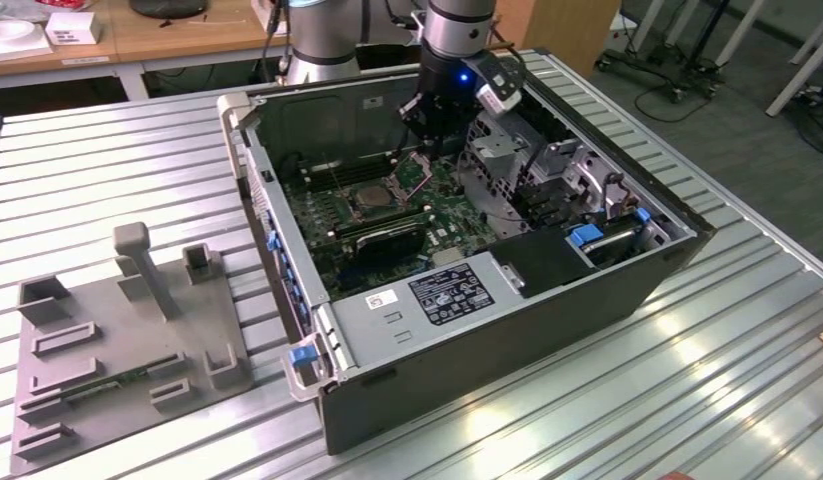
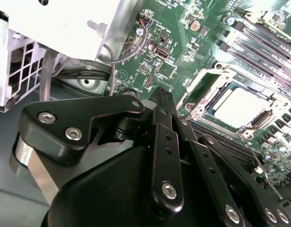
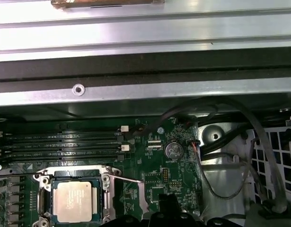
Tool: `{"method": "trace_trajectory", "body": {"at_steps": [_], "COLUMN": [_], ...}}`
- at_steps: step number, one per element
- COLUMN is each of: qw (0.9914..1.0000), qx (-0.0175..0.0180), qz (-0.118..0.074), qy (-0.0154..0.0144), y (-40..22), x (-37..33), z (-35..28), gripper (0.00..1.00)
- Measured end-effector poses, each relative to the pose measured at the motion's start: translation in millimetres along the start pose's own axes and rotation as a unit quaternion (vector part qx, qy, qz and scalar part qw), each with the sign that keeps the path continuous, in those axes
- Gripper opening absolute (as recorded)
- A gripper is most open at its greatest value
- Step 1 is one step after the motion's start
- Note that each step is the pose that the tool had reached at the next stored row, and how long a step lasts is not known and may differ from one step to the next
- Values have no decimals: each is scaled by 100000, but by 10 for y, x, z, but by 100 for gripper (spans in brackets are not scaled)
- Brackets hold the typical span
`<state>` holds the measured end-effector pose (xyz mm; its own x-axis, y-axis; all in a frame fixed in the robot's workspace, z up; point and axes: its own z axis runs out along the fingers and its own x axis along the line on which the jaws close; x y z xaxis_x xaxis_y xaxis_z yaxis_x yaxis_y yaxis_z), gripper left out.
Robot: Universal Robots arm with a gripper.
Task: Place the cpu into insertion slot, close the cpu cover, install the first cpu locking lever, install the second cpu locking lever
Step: 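Close the cpu cover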
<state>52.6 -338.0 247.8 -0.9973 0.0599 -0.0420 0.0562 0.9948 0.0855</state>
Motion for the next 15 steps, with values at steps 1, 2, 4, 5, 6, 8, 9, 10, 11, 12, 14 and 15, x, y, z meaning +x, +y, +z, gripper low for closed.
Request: {"method": "trace_trajectory", "body": {"at_steps": [1,2,4,5,6,8,9,10,11,12,14,15], "qw": [100000,100000,100000,100000,100000,100000,100000,100000,99999,99999,99999,99999], "qx": [-2,-2,-6,-1,-1,-43,-85,-133,-179,-207,-222,-235], "qz": [0,-1,-18,-51,-76,-161,-219,-265,-305,-348,-419,-427], "qy": [-4,-10,-40,-56,-62,-63,-55,-48,-42,-37,-32,-28], "y": [-2,-4,-7,-8,-9,-17,-24,-32,-40,-49,-66,-73], "x": [1,1,2,1,2,1,1,0,0,-1,-2,-2], "z": [14,26,46,48,49,49,49,48,47,47,45,44], "gripper": [10,10,10,10,10,10,10,10,10,10,10,10]}}
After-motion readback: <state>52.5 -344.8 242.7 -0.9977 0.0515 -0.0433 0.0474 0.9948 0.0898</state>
